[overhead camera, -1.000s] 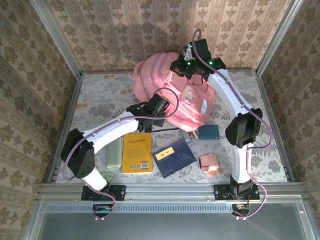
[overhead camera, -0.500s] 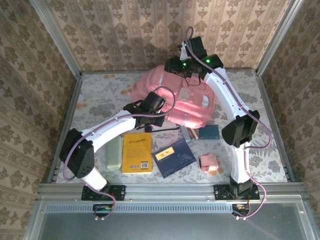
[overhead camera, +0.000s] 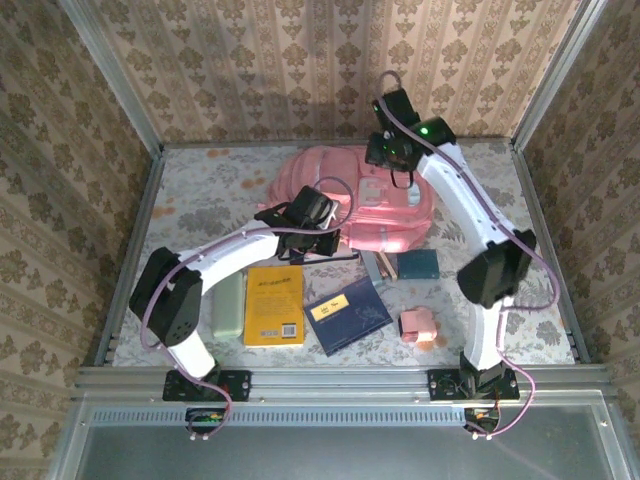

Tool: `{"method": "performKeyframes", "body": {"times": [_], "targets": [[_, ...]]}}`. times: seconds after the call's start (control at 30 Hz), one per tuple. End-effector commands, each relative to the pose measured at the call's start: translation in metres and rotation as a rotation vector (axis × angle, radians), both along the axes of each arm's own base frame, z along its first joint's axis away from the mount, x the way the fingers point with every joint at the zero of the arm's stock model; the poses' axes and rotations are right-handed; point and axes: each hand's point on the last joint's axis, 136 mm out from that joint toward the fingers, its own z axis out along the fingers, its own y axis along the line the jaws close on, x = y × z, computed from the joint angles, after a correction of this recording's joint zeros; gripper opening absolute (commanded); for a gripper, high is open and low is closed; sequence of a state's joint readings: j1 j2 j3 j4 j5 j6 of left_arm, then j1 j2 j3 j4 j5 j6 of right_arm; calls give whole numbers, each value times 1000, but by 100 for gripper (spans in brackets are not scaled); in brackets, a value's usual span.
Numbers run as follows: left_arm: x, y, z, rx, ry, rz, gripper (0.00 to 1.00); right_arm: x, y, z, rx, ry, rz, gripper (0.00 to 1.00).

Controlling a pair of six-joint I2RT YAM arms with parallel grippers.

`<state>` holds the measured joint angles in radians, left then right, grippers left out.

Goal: Pack books, pencil case, and school supplies into a backpack

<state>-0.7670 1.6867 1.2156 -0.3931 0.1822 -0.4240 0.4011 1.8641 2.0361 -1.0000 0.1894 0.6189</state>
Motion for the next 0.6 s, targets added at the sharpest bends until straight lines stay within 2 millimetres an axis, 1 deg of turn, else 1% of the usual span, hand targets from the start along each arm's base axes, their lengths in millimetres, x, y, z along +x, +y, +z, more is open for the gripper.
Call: {"method": "performKeyframes", "body": {"times": [0.0, 0.07, 0.1, 0.13, 0.17, 0.27, 0.3, 0.37, 0.4, 0.47, 0.5, 0.57], "targets": [[5, -23, 20, -154, -2, -27, 0, -37, -14, 20, 229, -58, -185, 37], [4, -27, 22, -181, 8, -42, 0, -57, -11, 3, 366, -59, -193, 33], [3, -29, 23, -189, 12, -51, 0, -67, -11, -11, 431, -46, -205, 31], [2, -31, 23, -198, 16, -61, 0, -74, -10, -28, 483, -25, -225, 32], [1, -32, 22, -203, 21, -69, 0, -82, -5, -32, 560, -36, -217, 37], [0, -34, 20, -213, 36, -85, 0, -98, 10, -71, 701, 32, -244, 54], [-1, -36, 20, -220, 38, -90, 0, -100, 14, -80, 746, 31, -252, 58], [-1, -38, 20, -234, 45, -93, 0, -100, 19, -93, 807, 16, -282, 63], [-1, -39, 21, -242, 49, -96, 0, -97, 23, -96, 837, -2, -284, 70], [-1, -42, 24, -254, 56, -98, 0, -91, 31, -98, 886, -28, -277, 79], [-1, -43, 24, -258, 60, -99, 0, -87, 35, -99, 903, -32, -272, 80], [-1, -45, 27, -270, 61, -106, 0, -82, 40, -101, 925, -42, -276, 80]]}}
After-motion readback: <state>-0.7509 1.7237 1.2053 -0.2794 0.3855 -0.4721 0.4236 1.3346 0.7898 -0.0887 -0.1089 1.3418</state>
